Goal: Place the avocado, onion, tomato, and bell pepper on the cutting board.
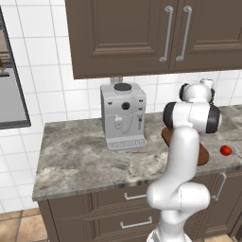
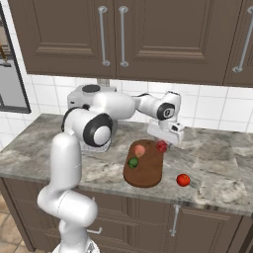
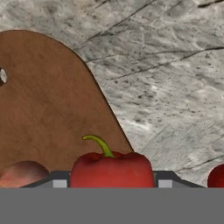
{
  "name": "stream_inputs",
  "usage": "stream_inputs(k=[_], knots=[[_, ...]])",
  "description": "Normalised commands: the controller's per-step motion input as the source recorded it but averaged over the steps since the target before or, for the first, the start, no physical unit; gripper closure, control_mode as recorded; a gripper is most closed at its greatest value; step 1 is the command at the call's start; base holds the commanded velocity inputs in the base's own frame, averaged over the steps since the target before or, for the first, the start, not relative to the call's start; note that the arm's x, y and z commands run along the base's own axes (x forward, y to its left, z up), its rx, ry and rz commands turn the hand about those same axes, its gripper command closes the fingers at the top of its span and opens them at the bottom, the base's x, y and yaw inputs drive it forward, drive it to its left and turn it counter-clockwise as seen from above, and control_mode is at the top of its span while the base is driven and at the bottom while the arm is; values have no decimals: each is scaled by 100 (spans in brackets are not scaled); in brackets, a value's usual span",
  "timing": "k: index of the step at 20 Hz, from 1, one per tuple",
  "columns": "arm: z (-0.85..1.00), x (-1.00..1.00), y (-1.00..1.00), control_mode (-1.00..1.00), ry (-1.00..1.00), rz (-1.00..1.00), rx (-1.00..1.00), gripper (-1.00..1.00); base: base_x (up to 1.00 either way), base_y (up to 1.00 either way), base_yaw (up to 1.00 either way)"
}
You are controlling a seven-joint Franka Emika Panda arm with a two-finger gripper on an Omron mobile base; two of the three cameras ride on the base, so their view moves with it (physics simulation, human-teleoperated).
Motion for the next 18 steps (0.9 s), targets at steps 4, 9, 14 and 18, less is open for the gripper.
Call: stream_inputs(k=[4,9,14,18], knots=[[-26,-34,0,-100,0,1,2,100,0,0,0],[-6,-10,11,-100,-4,0,0,100,0,0,0],[0,8,16,-100,-5,0,0,100,0,0,0],[0,2,12,-100,-4,0,0,100,0,0,0]])
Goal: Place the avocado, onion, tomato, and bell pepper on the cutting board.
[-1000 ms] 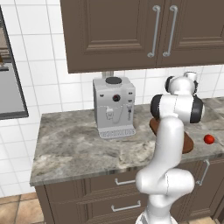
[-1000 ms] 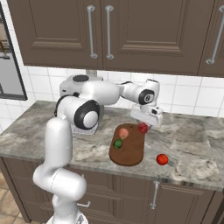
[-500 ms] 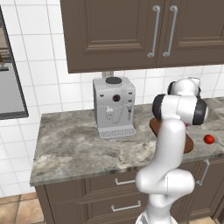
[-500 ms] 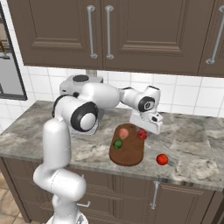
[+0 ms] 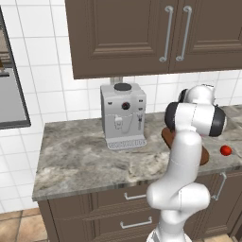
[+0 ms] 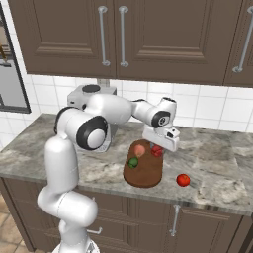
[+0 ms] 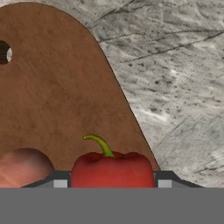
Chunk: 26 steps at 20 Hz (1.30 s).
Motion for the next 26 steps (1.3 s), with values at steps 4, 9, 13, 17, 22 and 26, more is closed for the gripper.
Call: stream_inputs(k=[4,9,13,17,22,26], knots=[[-1,7,0,-100,-6,0,0,100,0,0,0],[-4,14,0,-100,-12,0,0,100,0,0,0],[-4,14,0,-100,-10,0,0,100,0,0,0],[-11,1,0,-100,-5,0,0,100,0,0,0],[-17,0,0,-100,0,0,0,100,0,0,0],[-9,0,1,-100,0,0,0,100,0,0,0]])
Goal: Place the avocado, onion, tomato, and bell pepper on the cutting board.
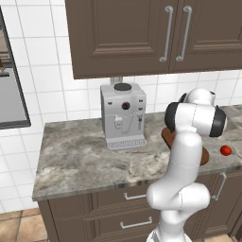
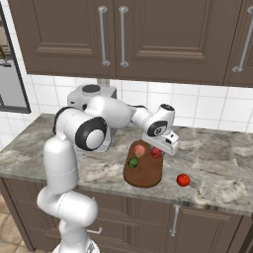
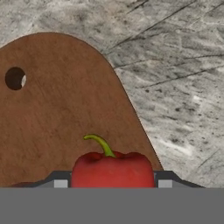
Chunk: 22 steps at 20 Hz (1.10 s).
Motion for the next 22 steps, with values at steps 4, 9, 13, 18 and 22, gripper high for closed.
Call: stream_inputs(k=[4,9,13,18,22], knots=[[0,0,2,-100,0,0,0,100,0,0,0],[0,0,0,-100,0,0,0,-100,0,0,0],[0,0,0,-100,0,0,0,-100,0,0,0],[0,0,0,-100,0,0,0,-100,0,0,0],[0,0,0,-100,2,0,0,-100,0,0,0]])
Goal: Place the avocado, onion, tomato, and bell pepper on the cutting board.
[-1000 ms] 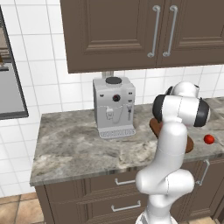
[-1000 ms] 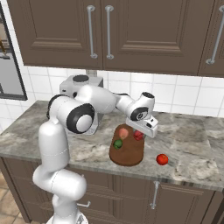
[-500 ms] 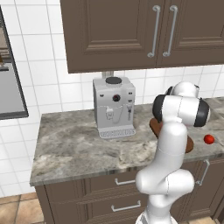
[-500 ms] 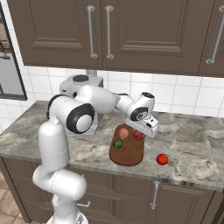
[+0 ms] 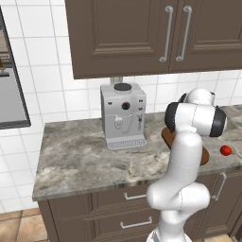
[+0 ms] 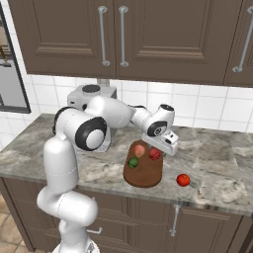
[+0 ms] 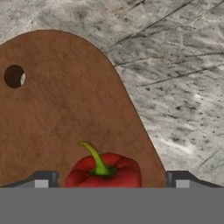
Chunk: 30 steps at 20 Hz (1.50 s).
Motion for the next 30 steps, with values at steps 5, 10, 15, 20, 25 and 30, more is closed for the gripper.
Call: stream_inputs(k=[5,10,15,20,25,30], knots=[[0,0,0,-100,3,0,0,-100,0,0,0],[10,0,0,-100,5,0,-2,-100,0,0,0],[25,-33,0,-100,0,0,0,-100,0,0,0],[21,-74,0,-100,0,0,0,-100,0,0,0],[19,-86,0,-100,0,0,0,-100,0,0,0],[6,-64,0,-100,-2,0,0,-100,0,0,0]])
